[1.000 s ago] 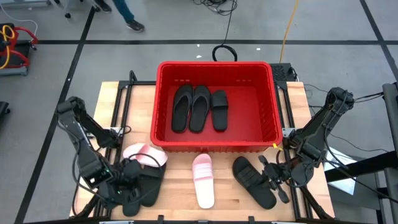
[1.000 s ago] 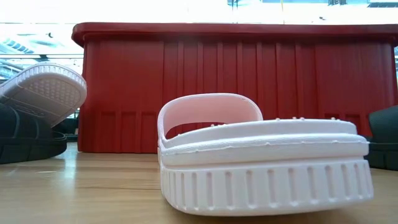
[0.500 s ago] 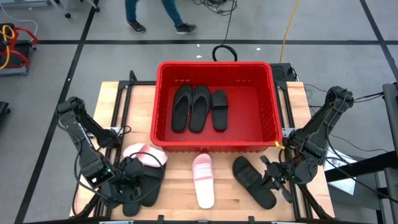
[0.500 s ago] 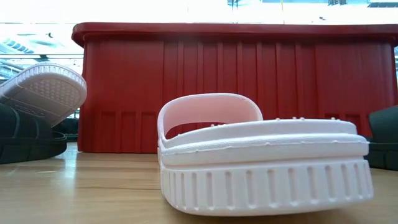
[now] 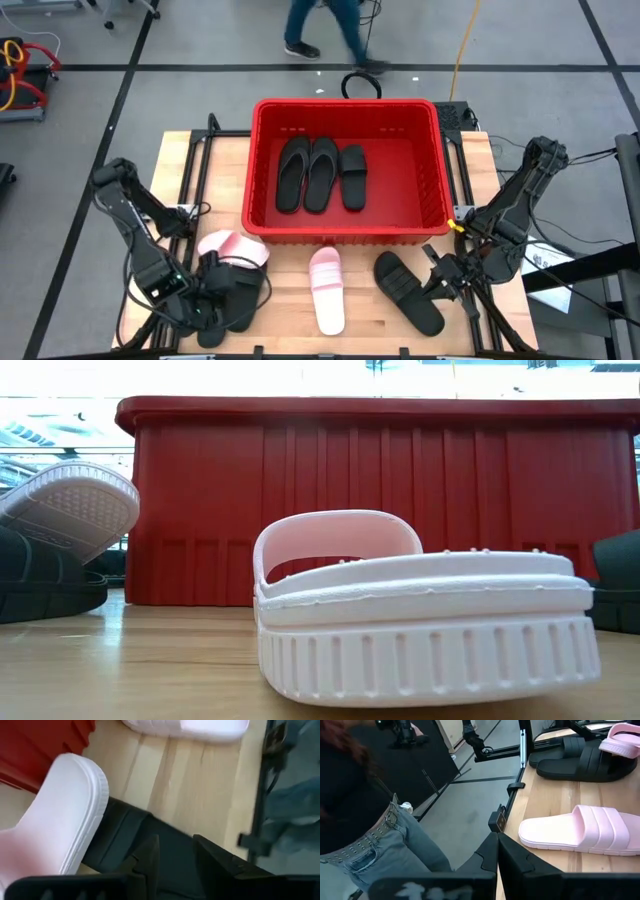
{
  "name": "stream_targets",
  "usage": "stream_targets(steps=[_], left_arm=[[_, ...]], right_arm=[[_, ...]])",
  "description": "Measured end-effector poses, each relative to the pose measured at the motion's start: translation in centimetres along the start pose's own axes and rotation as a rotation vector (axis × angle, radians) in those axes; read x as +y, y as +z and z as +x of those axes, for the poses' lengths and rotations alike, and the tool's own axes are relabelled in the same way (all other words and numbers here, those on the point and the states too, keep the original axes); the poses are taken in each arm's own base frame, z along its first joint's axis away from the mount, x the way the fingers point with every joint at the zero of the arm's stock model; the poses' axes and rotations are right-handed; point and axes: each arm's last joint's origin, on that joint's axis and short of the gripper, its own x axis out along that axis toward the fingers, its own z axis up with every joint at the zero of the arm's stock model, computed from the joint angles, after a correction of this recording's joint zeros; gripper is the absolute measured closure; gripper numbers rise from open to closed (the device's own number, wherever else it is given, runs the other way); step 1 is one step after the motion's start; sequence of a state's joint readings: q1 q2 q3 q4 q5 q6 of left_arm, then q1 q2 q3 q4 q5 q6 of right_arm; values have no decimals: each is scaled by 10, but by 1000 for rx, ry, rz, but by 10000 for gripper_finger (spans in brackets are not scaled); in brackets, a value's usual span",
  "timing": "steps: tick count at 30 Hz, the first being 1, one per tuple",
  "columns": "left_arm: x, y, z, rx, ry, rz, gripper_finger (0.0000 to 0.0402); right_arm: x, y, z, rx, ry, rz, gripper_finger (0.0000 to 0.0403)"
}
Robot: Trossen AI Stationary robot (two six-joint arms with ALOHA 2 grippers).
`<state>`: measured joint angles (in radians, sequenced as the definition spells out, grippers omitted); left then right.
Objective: Pick and place slides into bin
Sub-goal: Put the black slide into the red bin
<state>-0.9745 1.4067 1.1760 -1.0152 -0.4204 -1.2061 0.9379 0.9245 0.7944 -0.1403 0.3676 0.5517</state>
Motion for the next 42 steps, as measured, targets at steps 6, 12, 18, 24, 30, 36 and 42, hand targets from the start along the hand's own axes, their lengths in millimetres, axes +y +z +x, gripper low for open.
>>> stream_targets(steps=[6,12,18,24,30,36,42], left_arm=[[-9,-9,18,118,30,85,284],[-14,-26,23,255,47,93,284],[-13,-42,18,282,102,98,284],[-15,-58,11,291,112,108,284],[-20,-72,22,308,179,131,284],[-24,-78,36,333,232,121,284],[-23,-79,36,335,244,116,284]], right_arm=[[0,0,0,1,-2,-15,403],[0,0,0,1,-3,-28,403],[0,0,0,0,-2,-42,403],[0,0,0,1,-3,-43,403],[0,0,0,1,-3,-44,403],[0,0,0,2,1,-42,403],[0,0,0,1,2,-42,403]])
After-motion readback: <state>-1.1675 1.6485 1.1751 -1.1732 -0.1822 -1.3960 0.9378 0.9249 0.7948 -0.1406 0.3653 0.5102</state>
